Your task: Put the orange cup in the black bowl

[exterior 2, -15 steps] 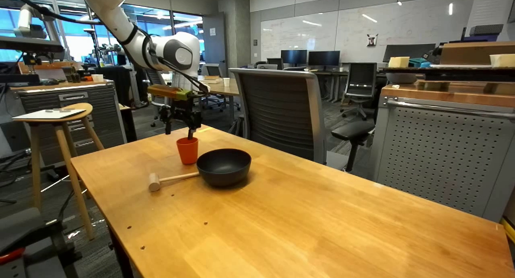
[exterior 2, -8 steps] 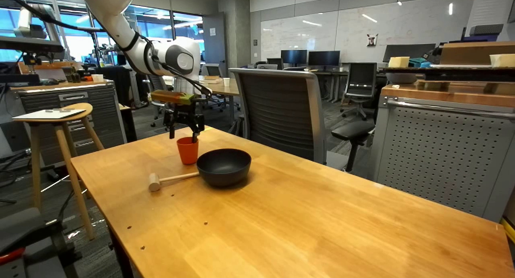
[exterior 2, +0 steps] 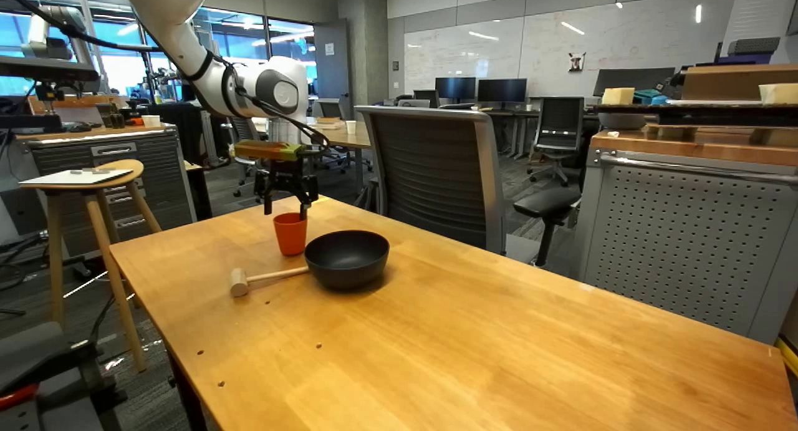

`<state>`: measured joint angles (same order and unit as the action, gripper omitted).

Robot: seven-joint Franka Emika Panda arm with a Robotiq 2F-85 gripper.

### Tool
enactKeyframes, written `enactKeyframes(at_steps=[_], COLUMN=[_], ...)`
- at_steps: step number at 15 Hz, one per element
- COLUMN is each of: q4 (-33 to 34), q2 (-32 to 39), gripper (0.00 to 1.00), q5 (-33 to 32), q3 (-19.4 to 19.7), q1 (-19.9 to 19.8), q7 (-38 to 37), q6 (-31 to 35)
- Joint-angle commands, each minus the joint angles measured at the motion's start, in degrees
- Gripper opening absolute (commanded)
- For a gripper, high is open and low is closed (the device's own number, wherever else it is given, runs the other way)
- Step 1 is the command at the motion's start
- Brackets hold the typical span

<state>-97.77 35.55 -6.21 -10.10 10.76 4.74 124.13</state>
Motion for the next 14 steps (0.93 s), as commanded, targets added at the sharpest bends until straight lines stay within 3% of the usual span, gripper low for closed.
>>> enactKeyframes(at_steps=[1,9,14], q4=[1.44,1.56,1.82], q2=[-0.51,-0.4,-0.02], gripper=[1.0,1.0,1.0], q5=[-1.48,-3.51,-1.24], q3=[1.18,2.11,1.19], q1=[1.41,1.31,0.66], q7=[0.26,0.16,0.63], q6=[-0.54,0.04,-1.32])
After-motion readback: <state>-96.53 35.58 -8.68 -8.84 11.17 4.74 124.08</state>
